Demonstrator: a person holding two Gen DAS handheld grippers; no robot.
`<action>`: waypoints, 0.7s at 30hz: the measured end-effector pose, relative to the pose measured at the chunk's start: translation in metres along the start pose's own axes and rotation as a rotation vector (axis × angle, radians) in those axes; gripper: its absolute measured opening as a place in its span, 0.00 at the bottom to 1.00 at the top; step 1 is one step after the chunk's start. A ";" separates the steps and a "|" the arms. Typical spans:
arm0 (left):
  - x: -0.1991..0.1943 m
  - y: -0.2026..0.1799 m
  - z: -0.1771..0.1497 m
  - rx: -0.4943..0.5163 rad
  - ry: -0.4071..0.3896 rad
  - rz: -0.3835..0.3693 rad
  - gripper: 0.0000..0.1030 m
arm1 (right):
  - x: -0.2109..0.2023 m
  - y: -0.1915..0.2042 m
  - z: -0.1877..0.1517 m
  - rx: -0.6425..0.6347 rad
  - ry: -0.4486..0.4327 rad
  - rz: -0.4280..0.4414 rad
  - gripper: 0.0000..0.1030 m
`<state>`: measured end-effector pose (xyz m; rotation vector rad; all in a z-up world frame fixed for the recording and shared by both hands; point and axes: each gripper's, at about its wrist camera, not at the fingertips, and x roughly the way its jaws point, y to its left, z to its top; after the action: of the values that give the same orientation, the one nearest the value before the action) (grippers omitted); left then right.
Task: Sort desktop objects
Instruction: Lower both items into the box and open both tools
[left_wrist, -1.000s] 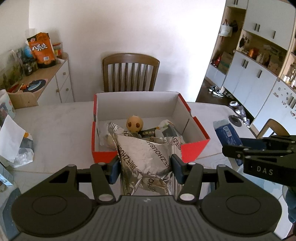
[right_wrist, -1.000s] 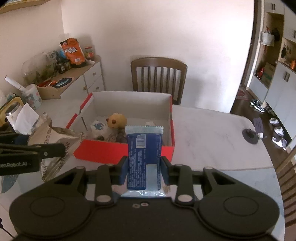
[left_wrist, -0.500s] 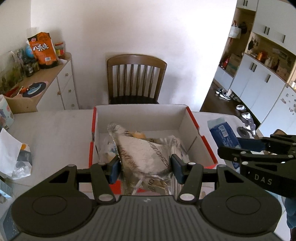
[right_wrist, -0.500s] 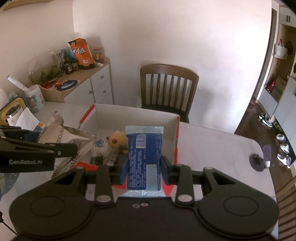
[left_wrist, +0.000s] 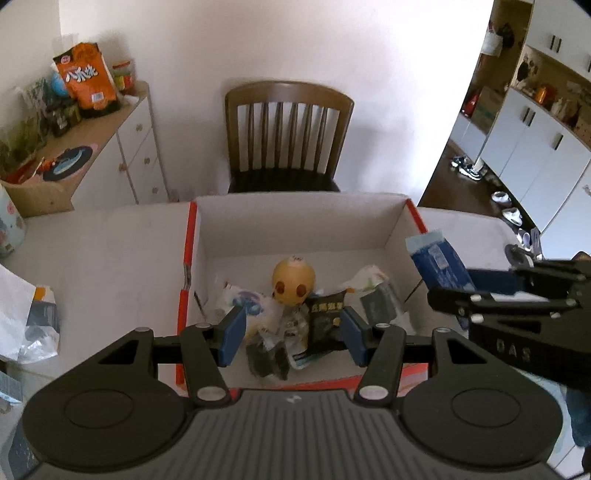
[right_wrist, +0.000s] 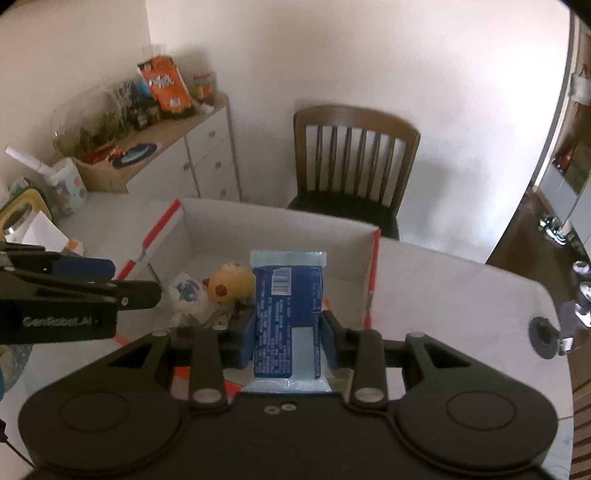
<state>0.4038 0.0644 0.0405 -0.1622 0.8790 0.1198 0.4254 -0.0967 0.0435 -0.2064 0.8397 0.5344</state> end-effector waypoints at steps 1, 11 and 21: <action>0.000 0.002 -0.003 0.000 0.002 -0.001 0.54 | 0.003 0.000 0.000 -0.005 0.002 0.002 0.35; 0.019 0.011 -0.014 -0.008 0.033 0.030 0.54 | 0.038 -0.003 -0.003 -0.019 0.062 0.030 0.35; 0.027 0.010 -0.024 -0.005 0.034 0.009 0.54 | 0.076 -0.003 -0.010 -0.018 0.126 0.023 0.35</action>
<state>0.4009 0.0707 0.0034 -0.1653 0.9131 0.1276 0.4615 -0.0757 -0.0205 -0.2491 0.9611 0.5553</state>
